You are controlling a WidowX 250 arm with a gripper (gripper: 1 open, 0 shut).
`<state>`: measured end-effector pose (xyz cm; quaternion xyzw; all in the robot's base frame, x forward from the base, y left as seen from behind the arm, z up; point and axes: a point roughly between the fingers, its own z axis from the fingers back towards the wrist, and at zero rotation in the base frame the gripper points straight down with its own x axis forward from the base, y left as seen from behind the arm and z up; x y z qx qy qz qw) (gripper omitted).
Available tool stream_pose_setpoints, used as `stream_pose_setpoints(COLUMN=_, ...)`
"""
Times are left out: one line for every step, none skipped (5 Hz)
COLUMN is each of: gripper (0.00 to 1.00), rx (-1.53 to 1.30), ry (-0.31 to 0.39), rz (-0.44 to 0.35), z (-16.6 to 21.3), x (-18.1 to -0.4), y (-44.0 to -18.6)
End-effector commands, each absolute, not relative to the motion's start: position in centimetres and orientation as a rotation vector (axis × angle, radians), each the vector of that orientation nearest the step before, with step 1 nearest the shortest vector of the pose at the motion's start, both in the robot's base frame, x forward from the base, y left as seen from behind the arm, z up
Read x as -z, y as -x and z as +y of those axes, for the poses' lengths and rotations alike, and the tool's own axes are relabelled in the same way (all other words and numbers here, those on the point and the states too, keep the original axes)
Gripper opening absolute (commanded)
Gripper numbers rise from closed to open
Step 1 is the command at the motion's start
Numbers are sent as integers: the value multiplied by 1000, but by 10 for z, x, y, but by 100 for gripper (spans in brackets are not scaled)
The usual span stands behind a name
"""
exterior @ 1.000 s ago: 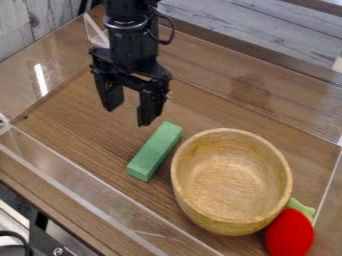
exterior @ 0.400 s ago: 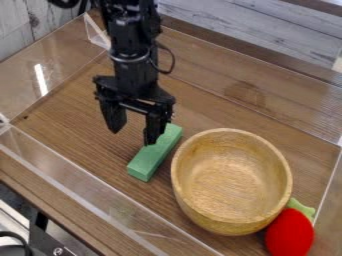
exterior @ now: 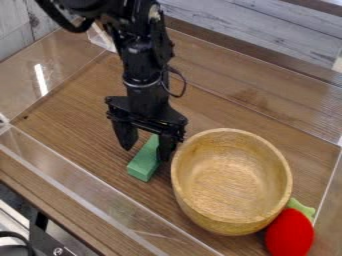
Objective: Put the green block in the brown bowl
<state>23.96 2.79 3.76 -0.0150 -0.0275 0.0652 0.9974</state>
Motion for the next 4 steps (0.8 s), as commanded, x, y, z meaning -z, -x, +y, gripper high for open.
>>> stream_pose_setpoints(gripper=100, rx=-132, ry=32, rz=-102, z=27, x=-37, y=-246)
stream_pose_setpoints(gripper=100, rx=-57, ry=41, rz=-115, z=27, x=-38, y=-243)
stream_pose_setpoints(gripper=100, rx=18, ry=46, rz=-124, z=25, x=-40, y=-240)
stream_pose_setpoints(gripper=100, rx=83, ry=48, rz=-136, z=24, x=-43, y=-238)
